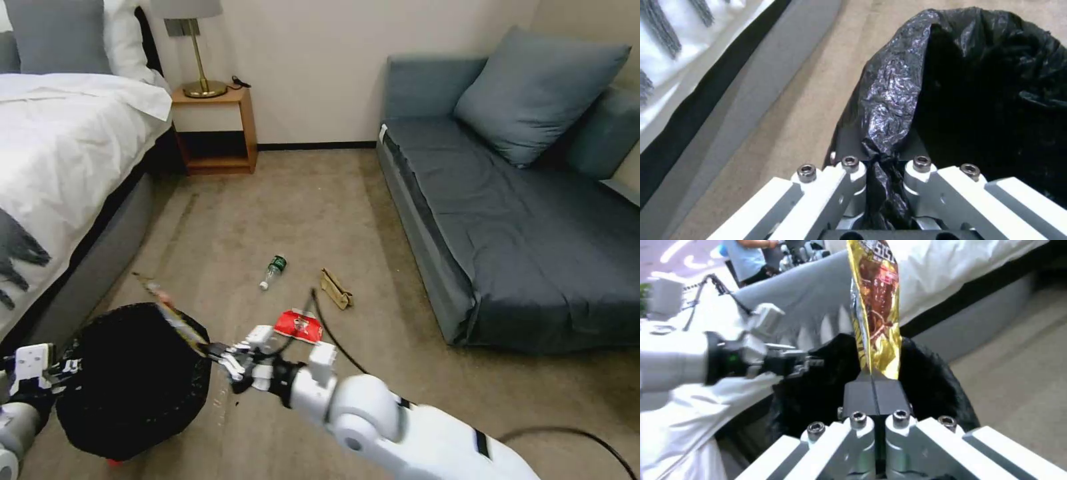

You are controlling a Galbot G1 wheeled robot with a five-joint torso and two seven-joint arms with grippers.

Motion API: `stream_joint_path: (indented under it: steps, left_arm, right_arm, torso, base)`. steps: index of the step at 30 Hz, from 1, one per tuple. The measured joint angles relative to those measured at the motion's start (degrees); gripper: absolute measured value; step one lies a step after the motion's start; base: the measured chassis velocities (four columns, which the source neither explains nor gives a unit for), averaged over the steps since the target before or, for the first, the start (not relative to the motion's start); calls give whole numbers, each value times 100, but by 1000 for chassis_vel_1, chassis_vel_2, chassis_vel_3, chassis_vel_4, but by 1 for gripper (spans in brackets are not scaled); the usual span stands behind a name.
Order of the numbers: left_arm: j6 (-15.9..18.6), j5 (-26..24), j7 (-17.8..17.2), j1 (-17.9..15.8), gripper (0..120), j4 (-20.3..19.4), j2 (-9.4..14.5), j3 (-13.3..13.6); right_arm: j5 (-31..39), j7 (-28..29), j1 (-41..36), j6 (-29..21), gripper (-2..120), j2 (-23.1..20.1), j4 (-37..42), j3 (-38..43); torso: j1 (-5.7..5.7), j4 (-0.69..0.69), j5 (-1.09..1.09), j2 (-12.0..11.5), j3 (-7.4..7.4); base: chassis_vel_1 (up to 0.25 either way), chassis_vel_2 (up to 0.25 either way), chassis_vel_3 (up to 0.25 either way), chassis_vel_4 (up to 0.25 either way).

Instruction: Pick up the trash bin, then pick up the garbage on the floor and place it into the trash bin.

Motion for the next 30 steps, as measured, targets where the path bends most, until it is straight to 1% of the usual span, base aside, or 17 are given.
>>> stream_joint_path:
  steps: [1,2,4,10,12,16,17,20,21,23,24,25,28,30]
  left_arm:
    - [0,-14,0,9,6,1,0,-23]
    - [0,-14,0,9,6,1,0,-23]
    - [-2,-34,0,2,6,25,13,-36]
    - [-1,-64,0,-50,6,43,29,-24]
    - [6,-70,1,-82,6,50,30,5]
    - [11,-80,0,-89,6,55,31,12]
    - [12,-90,0,-89,6,55,32,10]
    - [13,-101,0,-87,6,63,37,3]
    - [13,-101,0,-87,6,63,37,3]
    - [13,-115,2,-88,6,64,40,-3]
    - [13,-115,2,-88,6,64,40,-3]
    - [14,-128,1,-94,6,64,42,-7]
    - [20,-138,2,-103,6,62,47,-7]
    - [20,-139,2,-104,6,62,48,-7]
  right_arm:
    - [143,191,140,-48,0,374,-287,-64]
    - [143,191,140,-48,0,374,-287,-64]
    - [162,270,183,-81,0,570,-481,-162]
    - [45,282,170,-106,0,687,-612,-356]
    - [-24,322,142,-127,0,825,-669,-427]
    - [-78,398,119,-130,0,926,-732,-452]
    - [-100,414,113,-130,7,949,-758,-452]
    - [-149,418,105,-130,17,944,-797,-450]
    - [-149,418,105,-130,17,944,-797,-450]
    - [-168,419,100,-132,25,921,-799,-446]
    - [-168,419,100,-132,25,921,-799,-446]
    - [-193,419,89,-140,35,899,-799,-443]
    - [-319,418,5,-141,50,870,-791,-387]
    - [-339,418,-4,-141,51,866,-790,-380]
  torso:
    - [0,-1,0,0,0]
    - [0,-1,0,0,0]
    - [0,0,0,0,0]
    - [0,-2,0,0,0]
    - [0,-2,1,0,0]
    - [0,-2,0,0,0]
    - [0,-2,1,0,0]
    - [0,-2,1,0,0]
    - [0,-2,1,0,0]
    - [0,-2,1,0,0]
    - [0,-2,1,0,0]
    - [0,-2,1,0,0]
    - [0,-2,1,0,0]
    - [0,-2,1,0,-1]
  base:
    - [0,0,0,0]
    - [0,0,0,0]
    - [0,0,0,0]
    - [0,0,0,0]
    - [0,0,0,0]
    - [0,0,0,0]
    - [0,0,0,0]
    - [0,0,0,0]
    - [0,0,0,0]
    - [0,0,0,0]
    - [0,0,0,0]
    - [0,0,0,0]
    - [0,0,0,0]
    - [0,0,0,0]
